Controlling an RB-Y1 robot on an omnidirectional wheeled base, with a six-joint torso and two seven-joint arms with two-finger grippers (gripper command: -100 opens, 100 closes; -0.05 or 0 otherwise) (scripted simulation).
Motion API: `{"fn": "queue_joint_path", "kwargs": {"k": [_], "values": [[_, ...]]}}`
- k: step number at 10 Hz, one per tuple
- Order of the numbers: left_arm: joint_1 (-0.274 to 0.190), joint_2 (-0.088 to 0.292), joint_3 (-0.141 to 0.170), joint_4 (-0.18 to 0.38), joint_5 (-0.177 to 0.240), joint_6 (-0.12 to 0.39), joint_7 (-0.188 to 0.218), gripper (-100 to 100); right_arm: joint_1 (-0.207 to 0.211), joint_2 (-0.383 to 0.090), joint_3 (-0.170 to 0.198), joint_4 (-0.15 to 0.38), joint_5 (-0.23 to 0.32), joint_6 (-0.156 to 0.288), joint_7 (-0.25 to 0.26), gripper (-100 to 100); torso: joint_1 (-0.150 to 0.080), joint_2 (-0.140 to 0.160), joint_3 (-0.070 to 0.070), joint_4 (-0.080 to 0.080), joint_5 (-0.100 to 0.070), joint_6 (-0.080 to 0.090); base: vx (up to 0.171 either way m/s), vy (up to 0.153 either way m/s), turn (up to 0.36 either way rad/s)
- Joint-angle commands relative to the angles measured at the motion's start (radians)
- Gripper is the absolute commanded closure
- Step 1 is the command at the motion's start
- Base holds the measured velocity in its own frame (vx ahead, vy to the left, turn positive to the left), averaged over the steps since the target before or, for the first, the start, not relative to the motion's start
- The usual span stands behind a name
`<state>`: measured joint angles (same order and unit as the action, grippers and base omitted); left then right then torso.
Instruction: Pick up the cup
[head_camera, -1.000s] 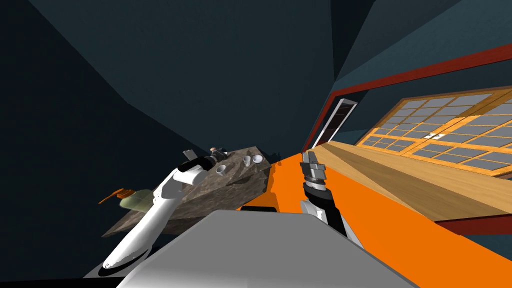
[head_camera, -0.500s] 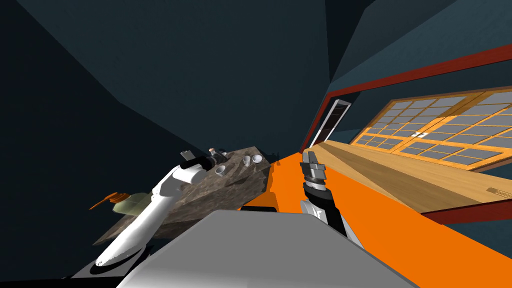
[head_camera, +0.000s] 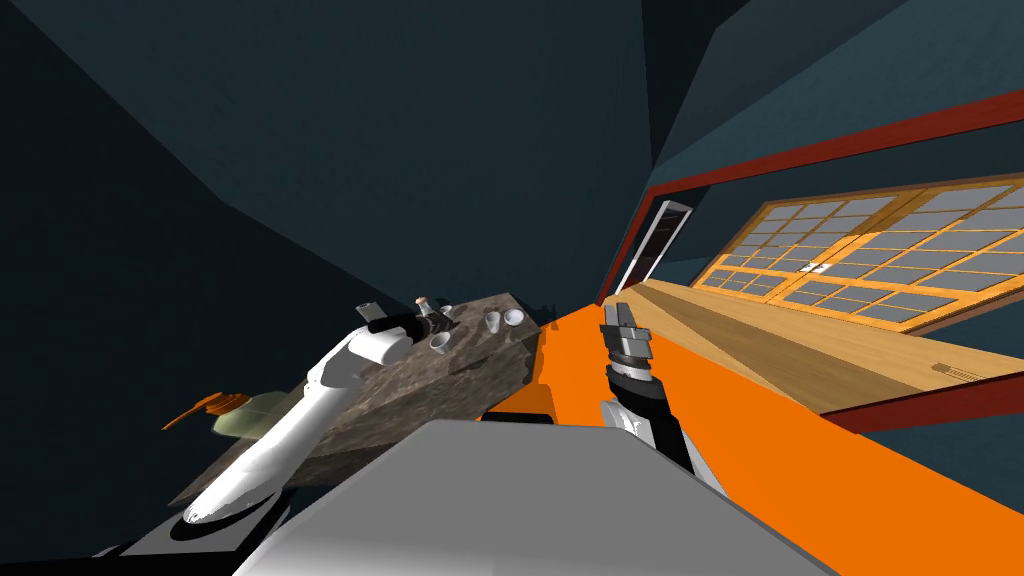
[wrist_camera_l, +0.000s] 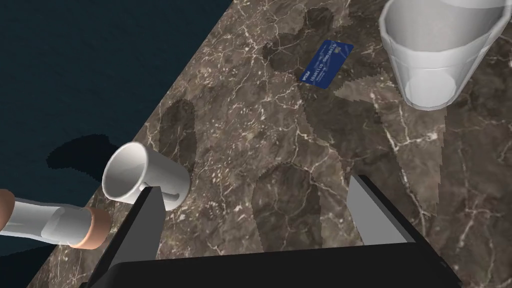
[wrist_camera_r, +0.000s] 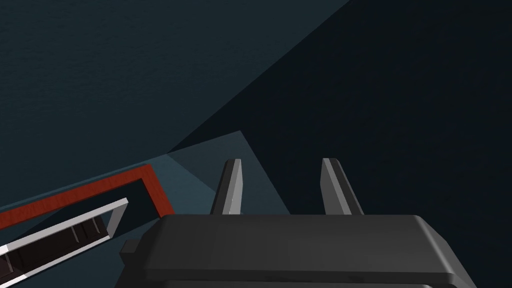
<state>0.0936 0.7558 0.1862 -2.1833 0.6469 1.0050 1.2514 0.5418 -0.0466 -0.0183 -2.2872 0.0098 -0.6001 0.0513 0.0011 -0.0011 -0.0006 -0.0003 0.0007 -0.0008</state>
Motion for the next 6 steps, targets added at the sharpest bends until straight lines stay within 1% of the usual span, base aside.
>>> {"fn": "queue_joint_path", "kwargs": {"k": [1,2,4,6], "values": [[0.003,0.036,-0.010,0.021,0.032,0.050,0.023,-100,0.000,0.000,0.000,0.000,0.000,0.000,0.000,0,0.000,0.000,0.000,0.000,0.000,0.000,-0.007,0.022,-0.071],[0.003,0.036,-0.010,0.021,0.032,0.061,0.023,-100,0.000,0.000,0.000,0.000,0.000,0.000,0.000,0,0.000,0.000,0.000,0.000,0.000,0.000,-0.003,0.019,-0.029],[0.010,0.072,-0.031,0.049,0.063,0.123,0.045,-100,0.000,0.000,0.000,0.000,0.000,0.000,0.000,0,0.000,0.000,0.000,0.000,0.000,0.000,-0.003,0.014,-0.047],[0.019,0.098,-0.052,0.076,0.088,0.177,0.061,-100,0.000,0.000,0.000,0.000,0.000,0.000,0.000,0,0.000,0.000,0.000,0.000,0.000,0.000,-0.001,0.018,-0.046]]}}
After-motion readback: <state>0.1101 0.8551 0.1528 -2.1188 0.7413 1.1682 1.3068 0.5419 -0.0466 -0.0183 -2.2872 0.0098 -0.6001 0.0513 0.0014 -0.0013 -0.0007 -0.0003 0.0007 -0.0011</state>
